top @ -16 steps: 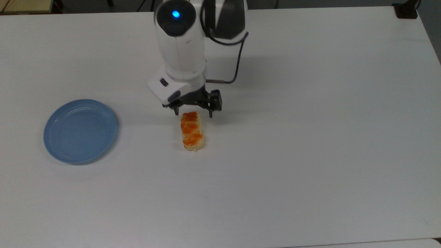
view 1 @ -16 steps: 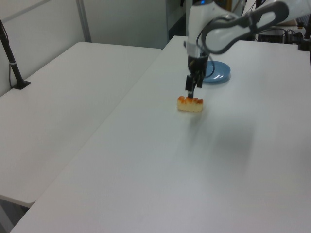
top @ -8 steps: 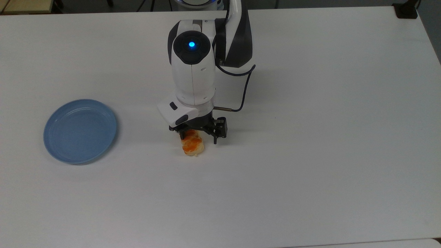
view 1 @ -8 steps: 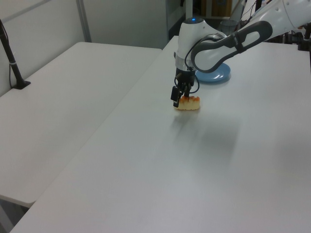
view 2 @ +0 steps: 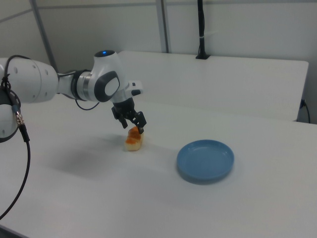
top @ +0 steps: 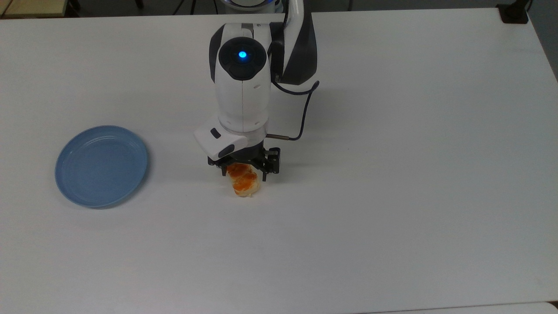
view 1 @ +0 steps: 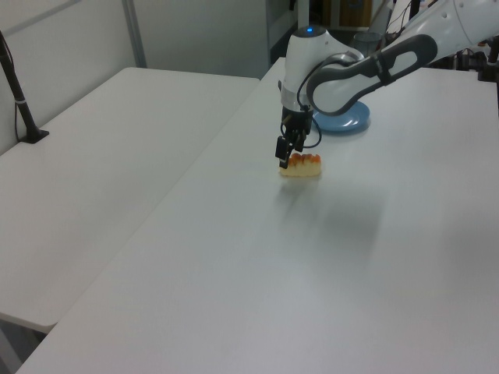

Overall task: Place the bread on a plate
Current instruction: 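Close the gripper on the bread roll and lift it slightly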

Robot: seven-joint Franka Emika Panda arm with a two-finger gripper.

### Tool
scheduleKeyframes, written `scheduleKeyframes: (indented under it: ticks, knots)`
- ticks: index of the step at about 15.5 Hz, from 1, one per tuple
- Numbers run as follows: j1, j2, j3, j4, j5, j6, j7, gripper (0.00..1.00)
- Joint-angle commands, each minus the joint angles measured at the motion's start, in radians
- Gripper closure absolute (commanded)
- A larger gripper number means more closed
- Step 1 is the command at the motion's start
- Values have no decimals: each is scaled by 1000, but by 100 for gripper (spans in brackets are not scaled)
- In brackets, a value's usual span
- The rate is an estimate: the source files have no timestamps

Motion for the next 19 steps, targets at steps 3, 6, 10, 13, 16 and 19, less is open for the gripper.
scheduleKeyframes:
  ticks: [3, 6, 10, 13, 16, 19]
  knots:
    - [-3, -48, -22, 18, 7, -137, -156, 3]
    - [-2, -39, -22, 9, 0, -135, -185, 3]
    - [0, -22, -22, -5, -3, -129, -185, 3]
    - [4, -11, -22, -8, -5, -128, -177, 7]
    - [11, -5, -22, -8, -3, -126, -174, 34]
    - [11, -7, -22, -8, -3, -126, -174, 67]
